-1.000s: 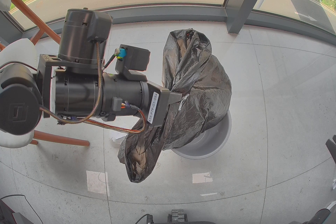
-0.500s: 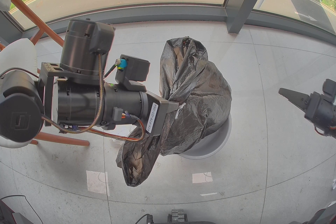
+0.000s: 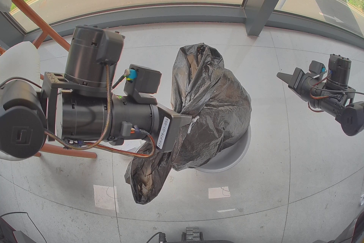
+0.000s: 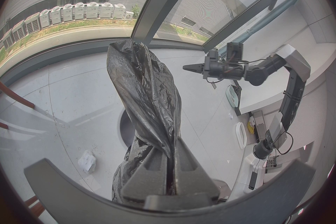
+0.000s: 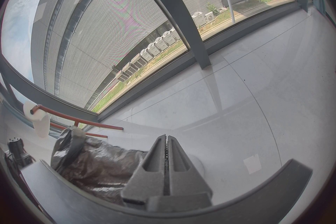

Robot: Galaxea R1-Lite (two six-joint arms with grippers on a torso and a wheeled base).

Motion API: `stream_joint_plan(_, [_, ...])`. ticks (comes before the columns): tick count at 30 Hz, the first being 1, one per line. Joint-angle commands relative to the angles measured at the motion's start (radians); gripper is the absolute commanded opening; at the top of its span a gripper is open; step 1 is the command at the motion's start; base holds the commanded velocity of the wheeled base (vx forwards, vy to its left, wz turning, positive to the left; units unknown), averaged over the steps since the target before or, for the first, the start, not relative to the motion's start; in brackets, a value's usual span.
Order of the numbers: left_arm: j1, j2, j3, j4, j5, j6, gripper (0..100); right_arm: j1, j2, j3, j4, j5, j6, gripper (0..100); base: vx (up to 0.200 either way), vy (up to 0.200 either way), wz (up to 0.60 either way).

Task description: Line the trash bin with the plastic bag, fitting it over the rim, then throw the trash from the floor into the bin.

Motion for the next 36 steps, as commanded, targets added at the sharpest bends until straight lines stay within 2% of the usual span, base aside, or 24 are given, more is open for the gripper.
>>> stream_joint_plan(1, [0.000, -0.006, -0.008, 0.000, 0.010, -0.001, 0, -0.003, 0.109, -0.059, -0.002, 0.008, 0.004, 0, 0.000, 0.000, 0.00])
stream_joint_plan(13, [-0.004, -0.004, -0.023, 0.000, 0.021, -0.001, 0, 0.216, 0.155, 0.087, -0.003, 0.016, 0.006, 0, 0.000, 0.000, 0.00])
stream_joint_plan(26, [-0.003, 0.008, -0.060, 0.000, 0.034, 0.001, 0, 0.295, 0.162, 0.178, -0.003, 0.028, 0.012, 0, 0.000, 0.000, 0.00])
stream_joint_plan(30, [-0.003, 0.008, -0.061, 0.001, 0.037, 0.022, 0, 0.269, 0.178, 0.127, -0.025, 0.022, 0.006, 0, 0.000, 0.000, 0.00])
stream_joint_plan(32, [-0.003, 0.003, -0.058, 0.003, 0.045, 0.045, 0, 0.226, 0.176, 0.099, -0.057, 0.020, 0.009, 0, 0.000, 0.000, 0.00])
stream_joint_plan(35, [-0.004, -0.004, -0.054, 0.007, 0.054, 0.078, 0, 0.101, 0.173, 0.018, -0.111, 0.023, 0.001, 0, 0.000, 0.000, 0.00])
stream_joint_plan(36, [-0.004, -0.004, -0.054, 0.007, 0.054, 0.078, 0, 0.101, 0.173, 0.018, -0.111, 0.023, 0.001, 0, 0.000, 0.000, 0.00])
